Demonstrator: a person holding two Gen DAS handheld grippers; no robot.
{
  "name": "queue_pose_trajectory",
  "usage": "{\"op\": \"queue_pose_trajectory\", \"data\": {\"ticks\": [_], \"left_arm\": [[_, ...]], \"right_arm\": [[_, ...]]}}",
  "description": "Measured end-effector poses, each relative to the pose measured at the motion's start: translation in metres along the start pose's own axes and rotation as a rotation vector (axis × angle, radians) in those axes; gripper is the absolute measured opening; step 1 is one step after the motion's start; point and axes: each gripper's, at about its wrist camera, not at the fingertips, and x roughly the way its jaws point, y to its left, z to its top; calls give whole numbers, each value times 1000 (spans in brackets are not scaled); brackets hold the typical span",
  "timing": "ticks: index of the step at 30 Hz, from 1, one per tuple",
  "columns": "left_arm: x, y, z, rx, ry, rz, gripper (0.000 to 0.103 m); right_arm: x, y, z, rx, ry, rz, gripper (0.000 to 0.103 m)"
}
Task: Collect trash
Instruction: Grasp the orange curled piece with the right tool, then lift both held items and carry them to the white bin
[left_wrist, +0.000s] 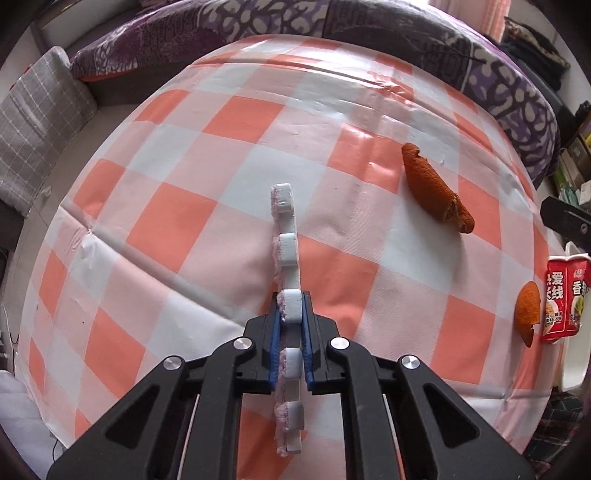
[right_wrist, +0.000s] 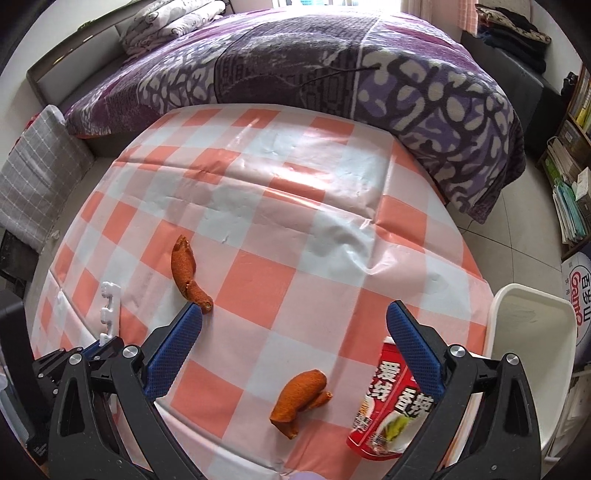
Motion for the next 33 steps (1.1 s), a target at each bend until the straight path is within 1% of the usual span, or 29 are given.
{"op": "queue_pose_trajectory", "data": {"ticks": [6,9,12,14,16,17,18,20,21,22,24,28,33], "left_arm": [[-5,42,-4,-151,-7,18,10],[-11,62,-7,-216,-22,31,10],[-17,77,-7,-267,-37,29,10],[-20,82,-7,-286,-44,24,10],[-23,84,-7,-294,-48,17,10],[-23,83,-6,-297,-50,15,10],[-24,83,-6,-298,-52,13,10],[-25,81,-5,-299,-57,12,10],[-26,81,-4,-300,-62,13,10],[-26,81,-4,-303,-67,13,10],[-29,82,-4,-312,-76,13,10],[-34,84,-3,-330,-90,17,10],[-44,83,-1,-344,-124,28,10]], "right_arm": [[23,36,3,-90,1,-2,96],[35,48,5,-111,-1,-1,96],[48,57,5,-115,6,6,94],[55,64,3,-128,19,11,88],[60,71,2,-147,31,21,77],[63,75,0,-161,36,23,74],[63,78,-1,-172,28,12,71],[63,83,-1,-191,11,11,61],[62,85,-1,-194,7,18,51],[61,85,-1,-196,4,21,34],[59,86,-1,-198,5,34,18],[52,84,1,-180,-13,68,16],[27,86,3,-179,-83,113,16]]}}
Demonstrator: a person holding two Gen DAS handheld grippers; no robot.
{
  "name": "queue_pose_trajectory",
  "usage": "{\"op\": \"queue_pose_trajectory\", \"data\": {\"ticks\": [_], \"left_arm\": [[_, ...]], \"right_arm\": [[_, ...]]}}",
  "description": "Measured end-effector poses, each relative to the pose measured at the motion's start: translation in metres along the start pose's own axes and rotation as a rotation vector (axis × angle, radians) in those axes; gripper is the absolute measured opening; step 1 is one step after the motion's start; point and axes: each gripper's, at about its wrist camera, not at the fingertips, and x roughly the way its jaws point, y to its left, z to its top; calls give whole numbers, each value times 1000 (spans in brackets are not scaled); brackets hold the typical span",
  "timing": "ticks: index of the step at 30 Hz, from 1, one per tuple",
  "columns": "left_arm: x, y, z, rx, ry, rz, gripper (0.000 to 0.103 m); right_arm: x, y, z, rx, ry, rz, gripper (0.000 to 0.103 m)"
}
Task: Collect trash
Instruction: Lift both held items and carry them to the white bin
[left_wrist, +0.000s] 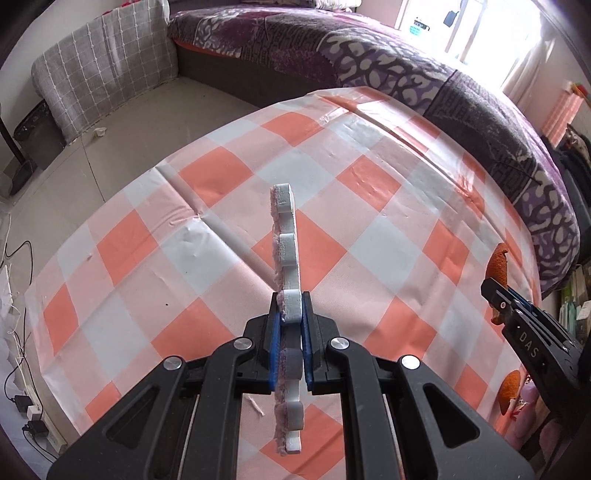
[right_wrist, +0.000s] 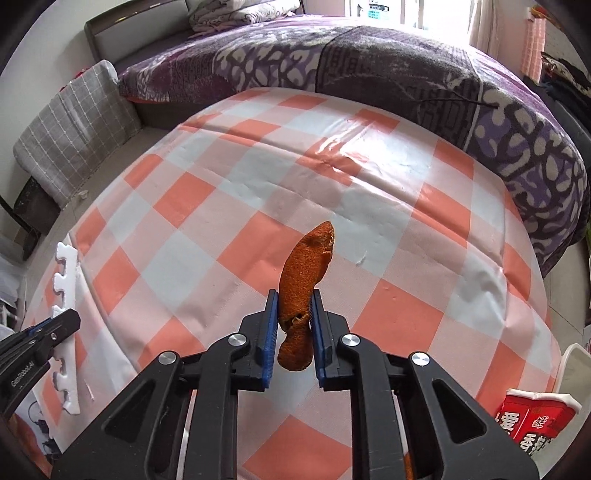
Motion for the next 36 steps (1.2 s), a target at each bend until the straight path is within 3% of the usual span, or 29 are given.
{"op": "queue_pose_trajectory", "data": {"ticks": [7,17,36], "left_arm": [[-19,-5,4,-18,-70,10,10],[-41,-23,5,-23,-165,28,10],[-64,-96,-9,73,-204,-42,10]], "right_arm": [[-33,1,2,-4,-86,16,16],[-71,-9,-3,11,-199,-53,16],[-118,-65,-16,78,-253,-129,16]]}}
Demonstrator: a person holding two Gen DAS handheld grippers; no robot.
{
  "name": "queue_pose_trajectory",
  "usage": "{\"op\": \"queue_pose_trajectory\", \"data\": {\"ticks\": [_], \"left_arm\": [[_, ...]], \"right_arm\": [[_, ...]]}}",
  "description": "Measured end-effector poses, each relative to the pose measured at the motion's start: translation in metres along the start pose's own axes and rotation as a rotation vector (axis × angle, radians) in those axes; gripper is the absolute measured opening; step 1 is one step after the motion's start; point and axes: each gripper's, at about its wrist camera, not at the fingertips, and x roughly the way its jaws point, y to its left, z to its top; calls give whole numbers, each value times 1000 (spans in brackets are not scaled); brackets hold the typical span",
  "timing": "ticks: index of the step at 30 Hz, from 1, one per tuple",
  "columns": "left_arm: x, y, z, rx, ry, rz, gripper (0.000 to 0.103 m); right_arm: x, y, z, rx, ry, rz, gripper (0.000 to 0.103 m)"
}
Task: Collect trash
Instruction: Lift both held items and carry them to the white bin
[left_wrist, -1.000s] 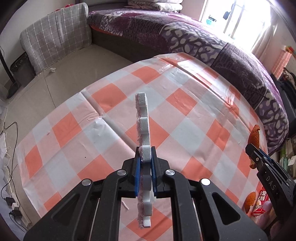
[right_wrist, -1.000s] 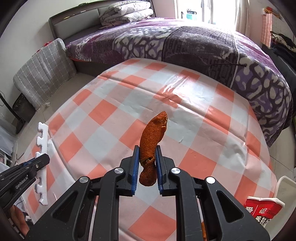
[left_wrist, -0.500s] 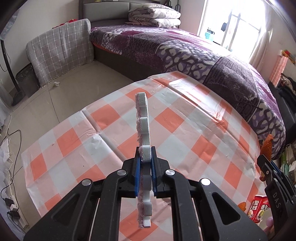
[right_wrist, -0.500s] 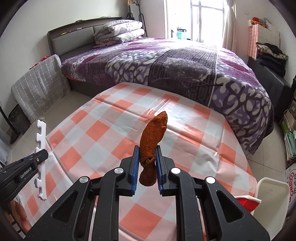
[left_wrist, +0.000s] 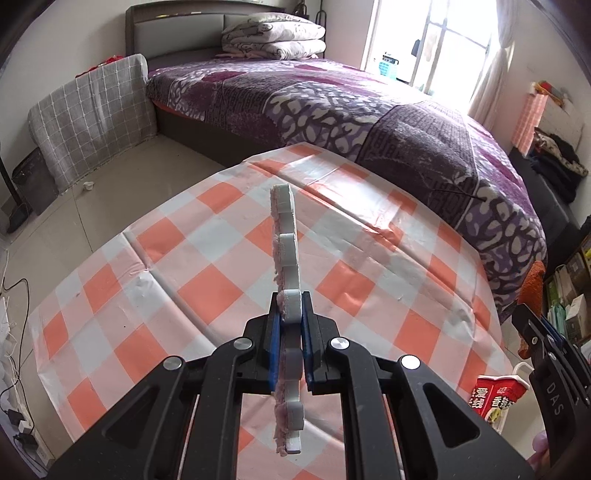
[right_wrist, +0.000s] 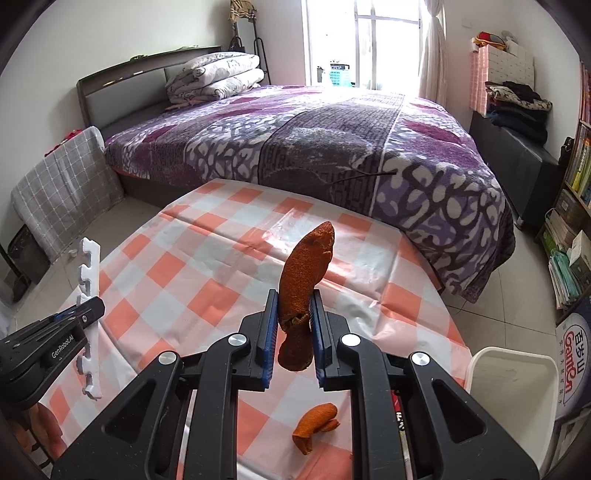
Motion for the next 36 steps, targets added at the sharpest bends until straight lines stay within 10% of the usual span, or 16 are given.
{"op": "queue_pose_trajectory", "data": {"ticks": [36], "left_arm": [[-61,-165,-35,249,-71,-225,10]], "right_arm": [[-77,-192,-15,291,-51,-224,16]]}}
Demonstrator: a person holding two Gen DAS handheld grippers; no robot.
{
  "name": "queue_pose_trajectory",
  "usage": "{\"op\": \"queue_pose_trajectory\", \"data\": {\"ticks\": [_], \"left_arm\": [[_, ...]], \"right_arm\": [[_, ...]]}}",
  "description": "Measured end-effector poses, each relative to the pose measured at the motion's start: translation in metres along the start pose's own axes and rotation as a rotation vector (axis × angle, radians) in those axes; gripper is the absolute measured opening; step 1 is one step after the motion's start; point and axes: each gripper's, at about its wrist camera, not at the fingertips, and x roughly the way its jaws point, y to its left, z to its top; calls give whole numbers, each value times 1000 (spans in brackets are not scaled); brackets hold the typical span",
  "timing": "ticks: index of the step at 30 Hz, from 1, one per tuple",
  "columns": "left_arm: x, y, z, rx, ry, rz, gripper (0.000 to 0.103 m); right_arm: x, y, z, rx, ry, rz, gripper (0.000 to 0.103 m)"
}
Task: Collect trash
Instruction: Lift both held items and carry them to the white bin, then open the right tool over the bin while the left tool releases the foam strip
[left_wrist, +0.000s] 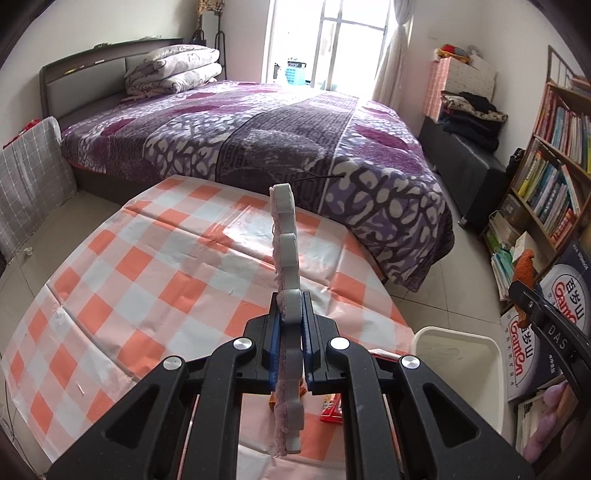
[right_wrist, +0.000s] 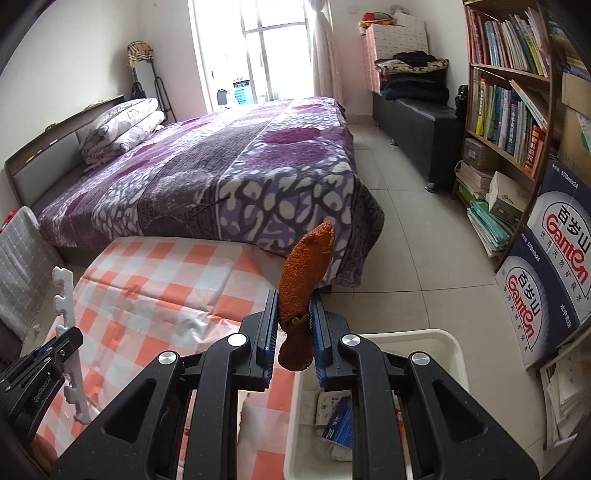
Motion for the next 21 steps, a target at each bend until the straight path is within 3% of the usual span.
{"op": "queue_pose_trajectory", "data": {"ticks": [14,18,21], "left_arm": [[-3,-76,-14,114,19,-119,10],[1,-96,-21,145,39,-148,10],[6,-108,-27,164,61,-167,10]], "right_arm": [[-11,-89,-1,171,16,-84,19],[-16,-110,-5,223,10,-101,39],[-18,-124,-7,261,11,-114,45]]}}
